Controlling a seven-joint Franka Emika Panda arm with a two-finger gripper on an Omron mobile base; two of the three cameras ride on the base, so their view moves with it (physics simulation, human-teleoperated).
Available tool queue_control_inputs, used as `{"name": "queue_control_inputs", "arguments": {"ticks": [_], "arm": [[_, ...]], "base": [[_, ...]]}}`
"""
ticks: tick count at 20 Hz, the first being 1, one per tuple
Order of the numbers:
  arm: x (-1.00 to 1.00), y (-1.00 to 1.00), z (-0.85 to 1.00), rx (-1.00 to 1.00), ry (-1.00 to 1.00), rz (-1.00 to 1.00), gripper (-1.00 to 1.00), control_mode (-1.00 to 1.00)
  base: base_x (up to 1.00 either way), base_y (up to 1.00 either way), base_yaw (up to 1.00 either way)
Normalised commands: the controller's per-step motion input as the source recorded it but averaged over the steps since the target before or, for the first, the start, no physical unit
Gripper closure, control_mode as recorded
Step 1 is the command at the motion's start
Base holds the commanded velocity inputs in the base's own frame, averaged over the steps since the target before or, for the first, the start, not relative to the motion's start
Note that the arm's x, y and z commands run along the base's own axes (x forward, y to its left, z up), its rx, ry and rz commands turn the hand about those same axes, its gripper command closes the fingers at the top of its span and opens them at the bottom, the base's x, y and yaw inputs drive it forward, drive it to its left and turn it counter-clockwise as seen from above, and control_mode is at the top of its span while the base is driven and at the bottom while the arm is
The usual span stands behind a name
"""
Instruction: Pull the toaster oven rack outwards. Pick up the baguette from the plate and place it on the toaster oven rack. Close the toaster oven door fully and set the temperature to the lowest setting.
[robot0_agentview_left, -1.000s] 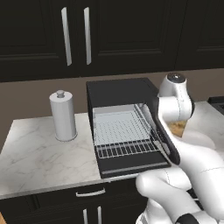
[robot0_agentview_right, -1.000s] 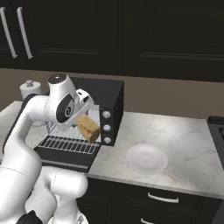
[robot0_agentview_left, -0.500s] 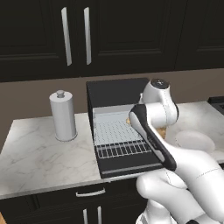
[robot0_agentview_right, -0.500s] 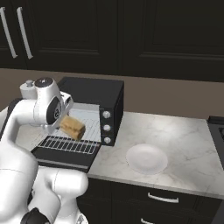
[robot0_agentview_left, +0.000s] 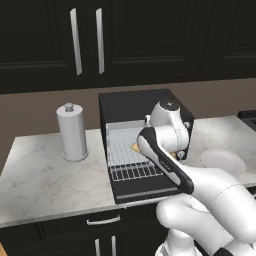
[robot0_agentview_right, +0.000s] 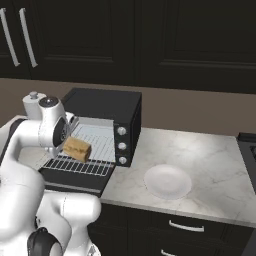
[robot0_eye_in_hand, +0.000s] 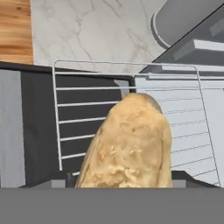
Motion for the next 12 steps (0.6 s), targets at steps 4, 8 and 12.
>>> {"name": "queue_control_inputs", "arguments": {"ticks": [4, 8, 12], "arm": [[0.31, 0.21, -0.22, 0.0, 0.02, 0.08, 1.0, -1.0], [0.27, 0.14, -0.21, -0.02, 0.01, 0.04, 1.0, -1.0], [0.2, 0.19, -0.24, -0.05, 0.02, 0.01, 1.0, -1.0]], "base": [[0.0, 0.0, 0.0], [0.0, 0.0, 0.0], [0.0, 0.0, 0.0]]}}
